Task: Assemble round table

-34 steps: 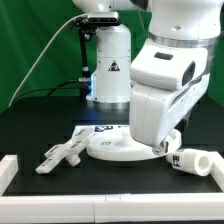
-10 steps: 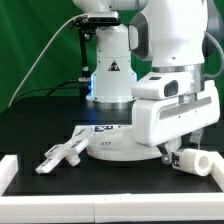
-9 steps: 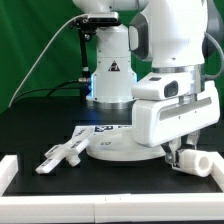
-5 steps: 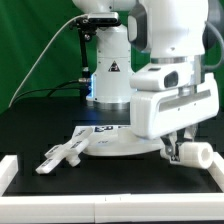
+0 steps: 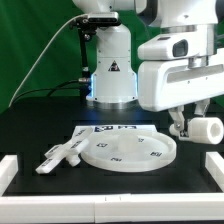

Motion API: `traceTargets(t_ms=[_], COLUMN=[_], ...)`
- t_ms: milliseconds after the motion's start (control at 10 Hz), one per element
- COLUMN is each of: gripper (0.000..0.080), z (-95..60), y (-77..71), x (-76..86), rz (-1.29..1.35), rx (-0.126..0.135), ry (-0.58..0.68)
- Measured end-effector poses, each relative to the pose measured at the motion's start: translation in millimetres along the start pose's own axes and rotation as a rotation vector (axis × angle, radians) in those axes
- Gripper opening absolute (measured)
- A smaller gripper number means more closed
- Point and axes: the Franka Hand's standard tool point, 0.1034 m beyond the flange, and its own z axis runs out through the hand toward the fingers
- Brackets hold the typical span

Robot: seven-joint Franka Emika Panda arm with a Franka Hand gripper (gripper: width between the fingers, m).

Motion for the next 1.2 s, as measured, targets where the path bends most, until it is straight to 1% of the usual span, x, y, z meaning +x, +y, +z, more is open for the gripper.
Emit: traceTargets(t_ms=[100, 200, 300, 600, 700, 800, 900, 1000, 1100, 1200], gripper=[0.0315, 0.0315, 0.0315, 0.0315, 0.0315, 0.0315, 0.0315, 0.0315, 0.0315, 0.0315], z=[-2.0, -4.6, -4.0, -2.8, -2.7, 1.7, 9.6, 14.8, 15.7, 14.9], y=[-13.5, -19.5, -20.9, -20.4, -22.7, -38.0, -61.2, -72.9, -75.1, -72.8], x=[-9.6, -8.7, -8.2, -9.2, -11.3, -32.6, -63.2, -75.1, -75.4, -73.8], rz=[0.091, 0.101, 0.097, 0.098, 0.132, 0.247, 0.285, 0.343, 0.351, 0.338], rx=[0.02, 0.022, 0.018, 0.019, 0.017, 0.006, 0.003, 0.006, 0.008, 0.009], ry=[-0.085, -0.105, -0.088, -0.091, -0.091, -0.091, -0.11, -0.121, -0.113, -0.11])
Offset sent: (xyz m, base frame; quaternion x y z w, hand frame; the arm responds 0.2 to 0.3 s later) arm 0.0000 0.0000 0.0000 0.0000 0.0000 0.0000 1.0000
